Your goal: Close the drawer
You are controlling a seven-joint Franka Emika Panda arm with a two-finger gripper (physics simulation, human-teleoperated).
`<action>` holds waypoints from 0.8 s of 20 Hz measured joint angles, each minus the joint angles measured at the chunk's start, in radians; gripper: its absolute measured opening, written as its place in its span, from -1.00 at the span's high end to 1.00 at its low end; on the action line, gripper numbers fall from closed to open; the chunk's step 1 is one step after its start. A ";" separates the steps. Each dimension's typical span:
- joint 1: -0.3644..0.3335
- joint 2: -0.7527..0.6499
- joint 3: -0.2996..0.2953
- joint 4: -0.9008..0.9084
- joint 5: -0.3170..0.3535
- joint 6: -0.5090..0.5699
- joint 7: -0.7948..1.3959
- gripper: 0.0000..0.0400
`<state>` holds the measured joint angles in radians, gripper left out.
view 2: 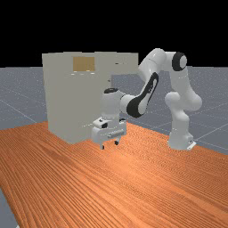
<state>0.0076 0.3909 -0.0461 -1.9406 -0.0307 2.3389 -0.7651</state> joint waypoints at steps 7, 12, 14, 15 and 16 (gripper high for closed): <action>0.022 -0.014 0.000 0.017 -0.001 -0.060 0.062 0.94; 0.019 -0.579 -0.003 -0.682 -0.050 0.101 0.022 1.00; 0.008 -0.667 -0.063 -0.761 -0.077 0.103 -0.140 1.00; -0.016 -0.627 -0.164 -0.716 -0.084 0.110 -0.397 1.00; -0.051 -0.537 -0.253 -0.621 -0.041 0.103 -0.670 1.00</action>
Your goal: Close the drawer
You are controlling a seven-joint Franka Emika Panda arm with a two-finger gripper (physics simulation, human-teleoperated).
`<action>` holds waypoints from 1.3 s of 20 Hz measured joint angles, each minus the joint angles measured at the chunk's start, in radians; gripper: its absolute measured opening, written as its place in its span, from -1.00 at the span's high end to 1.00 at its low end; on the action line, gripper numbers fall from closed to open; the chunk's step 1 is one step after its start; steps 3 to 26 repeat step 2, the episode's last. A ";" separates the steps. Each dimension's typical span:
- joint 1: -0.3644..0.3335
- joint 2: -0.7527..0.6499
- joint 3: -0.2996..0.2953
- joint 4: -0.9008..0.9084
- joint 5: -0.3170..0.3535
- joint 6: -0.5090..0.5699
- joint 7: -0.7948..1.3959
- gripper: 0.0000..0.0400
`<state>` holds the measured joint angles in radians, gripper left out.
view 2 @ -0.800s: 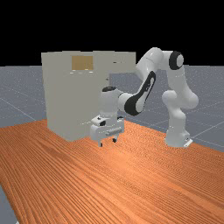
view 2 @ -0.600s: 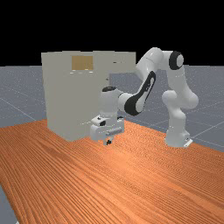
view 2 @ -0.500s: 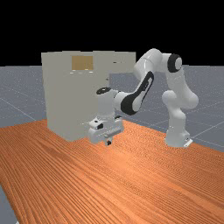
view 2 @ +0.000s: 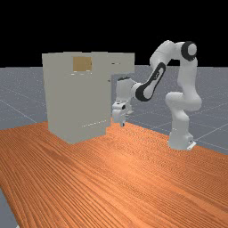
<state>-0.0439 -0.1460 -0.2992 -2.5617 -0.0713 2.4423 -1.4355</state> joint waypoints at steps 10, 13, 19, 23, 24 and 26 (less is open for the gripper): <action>-0.155 0.206 -0.061 0.245 0.105 -0.055 -0.334 1.00; -0.155 0.206 -0.061 0.245 0.105 -0.055 -0.334 1.00; -0.155 0.206 -0.061 0.245 0.105 -0.055 -0.334 1.00; -0.155 0.206 -0.061 0.245 0.105 -0.055 -0.334 1.00; -0.155 0.206 -0.061 0.245 0.105 -0.055 -0.334 1.00; -0.155 0.206 -0.061 0.245 0.105 -0.055 -0.334 1.00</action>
